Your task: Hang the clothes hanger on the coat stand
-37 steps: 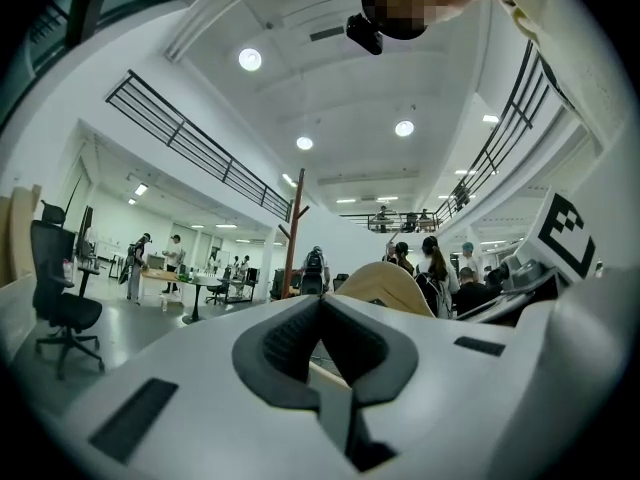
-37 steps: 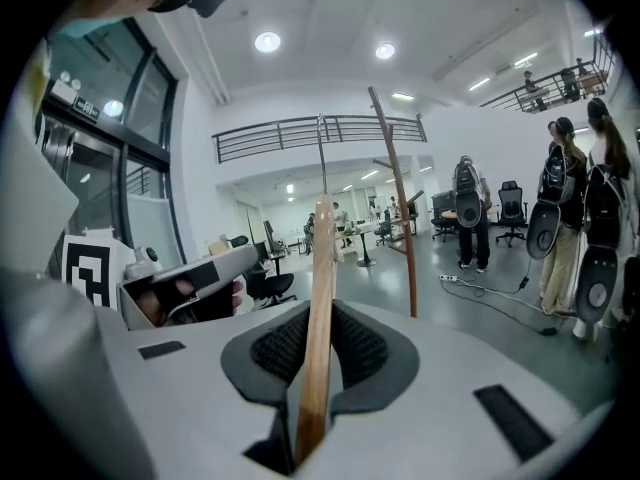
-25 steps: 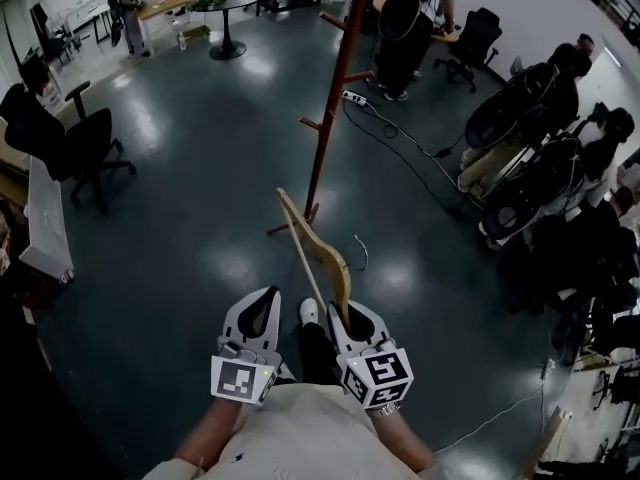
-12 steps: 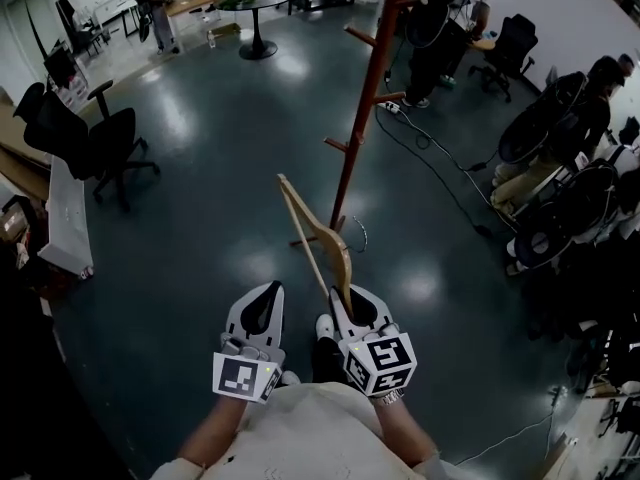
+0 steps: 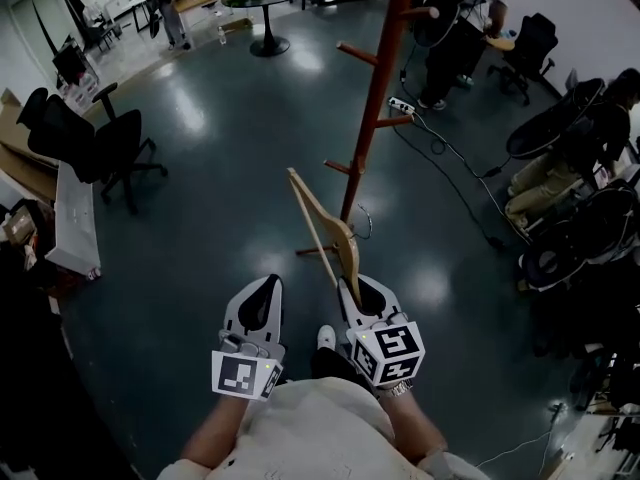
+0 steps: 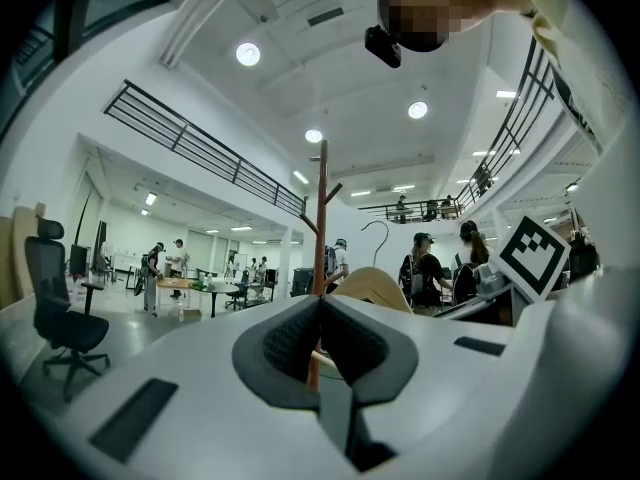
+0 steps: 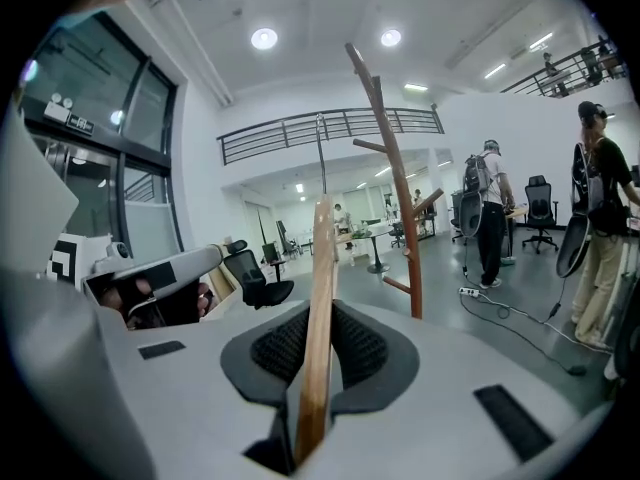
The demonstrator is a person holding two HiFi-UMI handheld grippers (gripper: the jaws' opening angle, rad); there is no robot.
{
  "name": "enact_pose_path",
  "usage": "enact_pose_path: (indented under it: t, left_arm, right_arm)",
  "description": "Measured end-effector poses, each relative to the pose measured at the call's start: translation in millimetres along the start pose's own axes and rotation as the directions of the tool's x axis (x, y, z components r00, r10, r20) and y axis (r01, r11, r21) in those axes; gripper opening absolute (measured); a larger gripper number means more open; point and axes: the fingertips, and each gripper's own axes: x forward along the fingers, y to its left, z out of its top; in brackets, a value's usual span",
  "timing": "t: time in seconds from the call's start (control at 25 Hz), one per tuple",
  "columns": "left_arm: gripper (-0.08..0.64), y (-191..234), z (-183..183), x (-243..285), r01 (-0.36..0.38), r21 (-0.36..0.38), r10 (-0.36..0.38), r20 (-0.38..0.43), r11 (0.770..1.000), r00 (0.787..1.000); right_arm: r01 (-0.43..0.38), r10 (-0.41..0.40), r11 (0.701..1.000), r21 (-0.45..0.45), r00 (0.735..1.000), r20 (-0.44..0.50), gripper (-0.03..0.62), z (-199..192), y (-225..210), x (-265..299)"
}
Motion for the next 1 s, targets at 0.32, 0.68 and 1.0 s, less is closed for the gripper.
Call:
enact_pose_path:
  t: [0.32, 0.68, 1.0]
  left_arm:
    - [0.012, -0.3, 14.8, 78.9, 0.005, 0.003, -0.005, 0.064, 1.000, 0.998]
    - [0.012, 17.1, 13.2, 126.9, -0.054, 0.032, 0.051, 0.081, 0.998, 0.995]
    - [0.012, 21.1, 0.6, 150.1, -0.088, 0.030, 0.086, 0.045, 0.996, 0.995]
  right_arm:
    - [0.007, -0.009, 0.997, -0.083, 1.000, -0.027, 0.067, 54.1, -65.3, 42.1]
    - [-0.018, 0.021, 0.996, -0.087, 0.999, 0.041, 0.067, 132.5, -111.1, 90.6]
    - [-0.010, 0.014, 0.997, -0.078, 0.999, 0.041, 0.067, 177.8, -142.2, 136.6]
